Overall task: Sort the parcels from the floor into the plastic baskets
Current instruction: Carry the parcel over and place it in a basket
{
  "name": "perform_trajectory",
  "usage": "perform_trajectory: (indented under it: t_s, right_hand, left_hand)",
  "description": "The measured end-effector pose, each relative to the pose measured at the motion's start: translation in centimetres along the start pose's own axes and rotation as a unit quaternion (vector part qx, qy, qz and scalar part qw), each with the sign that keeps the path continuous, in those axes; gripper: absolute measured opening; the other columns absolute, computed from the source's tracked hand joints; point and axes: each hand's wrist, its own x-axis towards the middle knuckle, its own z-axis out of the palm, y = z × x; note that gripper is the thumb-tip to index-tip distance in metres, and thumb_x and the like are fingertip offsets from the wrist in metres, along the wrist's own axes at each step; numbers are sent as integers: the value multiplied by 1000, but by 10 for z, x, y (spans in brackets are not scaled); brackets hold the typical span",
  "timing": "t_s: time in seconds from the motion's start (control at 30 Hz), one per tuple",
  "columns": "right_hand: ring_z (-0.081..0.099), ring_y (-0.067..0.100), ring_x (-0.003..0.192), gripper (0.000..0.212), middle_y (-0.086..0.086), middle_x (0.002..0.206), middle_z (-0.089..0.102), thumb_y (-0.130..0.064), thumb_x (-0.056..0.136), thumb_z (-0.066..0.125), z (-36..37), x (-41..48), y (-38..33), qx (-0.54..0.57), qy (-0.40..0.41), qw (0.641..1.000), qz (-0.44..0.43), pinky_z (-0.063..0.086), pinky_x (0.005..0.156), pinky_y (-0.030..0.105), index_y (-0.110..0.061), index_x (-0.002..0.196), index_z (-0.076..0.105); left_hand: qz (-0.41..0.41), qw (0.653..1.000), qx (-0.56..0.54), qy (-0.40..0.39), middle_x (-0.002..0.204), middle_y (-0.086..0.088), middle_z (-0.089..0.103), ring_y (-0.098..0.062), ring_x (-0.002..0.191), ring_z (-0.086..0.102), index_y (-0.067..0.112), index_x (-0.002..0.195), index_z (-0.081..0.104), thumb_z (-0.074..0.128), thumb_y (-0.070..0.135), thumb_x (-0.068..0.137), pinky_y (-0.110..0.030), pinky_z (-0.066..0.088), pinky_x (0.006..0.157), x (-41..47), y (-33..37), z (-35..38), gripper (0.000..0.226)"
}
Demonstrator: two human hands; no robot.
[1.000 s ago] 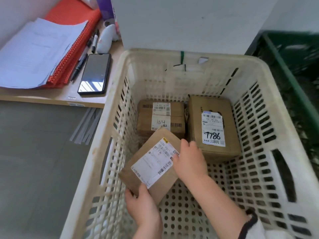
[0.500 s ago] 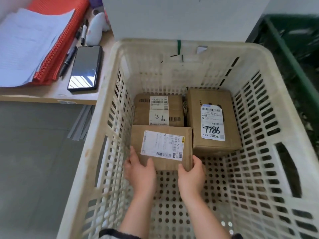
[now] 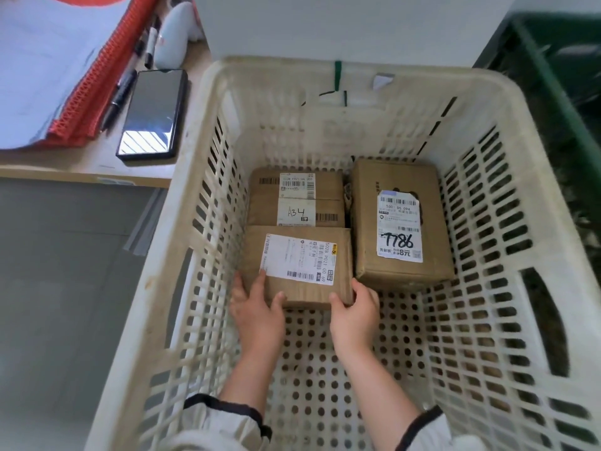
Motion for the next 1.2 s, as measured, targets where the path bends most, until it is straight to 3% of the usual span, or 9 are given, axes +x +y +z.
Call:
perform_trajectory:
  t_s: [0.17,0.27,0.37,0.5,0.6,0.67,0.83,1.2]
  right_hand:
    - [50,21,121,50,7,139,40,-14,91,59,-8,-2,-10,-40,-37,999,-3,37,99,25,-7,138,43]
    - [48,23,123,60,9,141,39,-20,89,62,-27,0,-24,-110,-138,984,-14,40,100,28,-10,143,37]
    - [51,22,120,63,7,135,46,-23,84,67,-62,-7,-42,-186,-253,947,-71,42,103,32,-15,140,40]
    - [40,26,128,65,5,141,39,-33,85,65,-134,-34,-72,-376,-262,856,-240,43,103,41,-18,141,36]
    - [27,31,135,71,6,148,29,-39,87,62,-193,-72,-93,-477,-248,763,-359,40,103,45,-16,145,26]
    - [26,32,135,72,7,148,30,-41,87,62,-227,-102,-107,-500,-251,720,-411,38,104,46,-16,144,27]
    - [36,30,130,72,8,145,33,-41,86,64,-256,-194,-128,-494,-364,658,-437,42,103,44,-16,144,29]
    - [46,32,120,60,9,131,43,-31,82,65,-200,-408,-112,-504,-375,463,-626,45,96,41,-16,134,39]
  left_hand:
    - [-12,997,70,-14,158,-5,8,-31,143,11,26,140,41,58,30,90,-47,21,116,3,10,-7,53]
    - [3,990,130,-44,159,-6,3,-36,143,9,24,143,36,54,40,91,-50,19,116,-1,24,-21,58]
    - [54,988,135,-49,159,-7,3,-33,145,9,21,146,31,47,50,92,-49,16,117,-21,46,-43,63]
    - [140,959,245,-5,158,-1,14,-30,145,11,29,146,28,43,55,91,-49,19,113,-68,72,-96,63]
    - [151,931,331,23,159,2,10,-26,146,5,33,148,22,41,56,91,-53,28,111,-122,79,-143,64]
    - [141,930,337,30,159,2,9,-26,146,2,34,147,23,41,56,91,-53,29,110,-167,80,-170,63]
    - [51,970,235,26,159,1,8,-28,146,4,34,146,28,47,54,89,-57,23,112,-276,65,-229,63]
    - [-188,952,145,195,155,-1,24,-24,141,25,29,144,34,52,52,87,-44,29,111,-489,-120,-339,64]
